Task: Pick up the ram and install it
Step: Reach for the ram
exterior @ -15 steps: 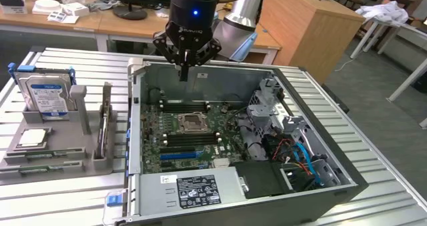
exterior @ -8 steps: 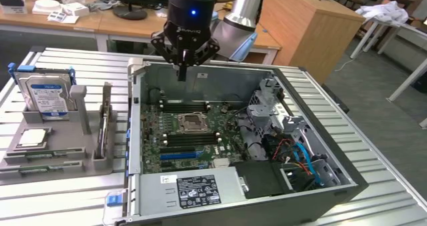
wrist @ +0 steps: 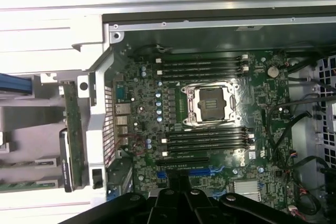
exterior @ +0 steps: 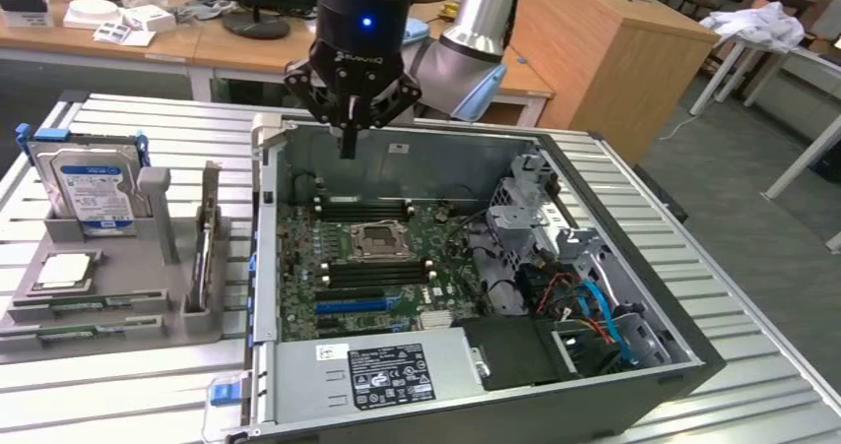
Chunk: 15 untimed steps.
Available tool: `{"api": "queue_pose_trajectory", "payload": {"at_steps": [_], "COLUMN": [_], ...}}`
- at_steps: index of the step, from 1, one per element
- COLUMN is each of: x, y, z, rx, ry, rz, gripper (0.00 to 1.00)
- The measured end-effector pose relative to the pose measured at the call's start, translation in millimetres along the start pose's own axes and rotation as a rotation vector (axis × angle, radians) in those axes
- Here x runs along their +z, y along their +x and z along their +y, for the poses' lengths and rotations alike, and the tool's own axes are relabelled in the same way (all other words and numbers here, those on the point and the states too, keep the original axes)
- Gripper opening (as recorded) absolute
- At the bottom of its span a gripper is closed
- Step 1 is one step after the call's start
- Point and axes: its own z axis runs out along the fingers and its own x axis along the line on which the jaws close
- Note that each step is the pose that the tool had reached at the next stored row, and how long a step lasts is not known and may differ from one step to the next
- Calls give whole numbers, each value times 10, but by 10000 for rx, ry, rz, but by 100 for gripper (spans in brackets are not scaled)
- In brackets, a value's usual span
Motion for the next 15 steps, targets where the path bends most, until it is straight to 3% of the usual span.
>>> {"api": "queue_pose_trajectory", "payload": {"at_steps": [15], "x": [-7], "y": [272], "z": [-11], "rx": [0], "ry": [-1], "rz": [-20], "gripper": [11]}}
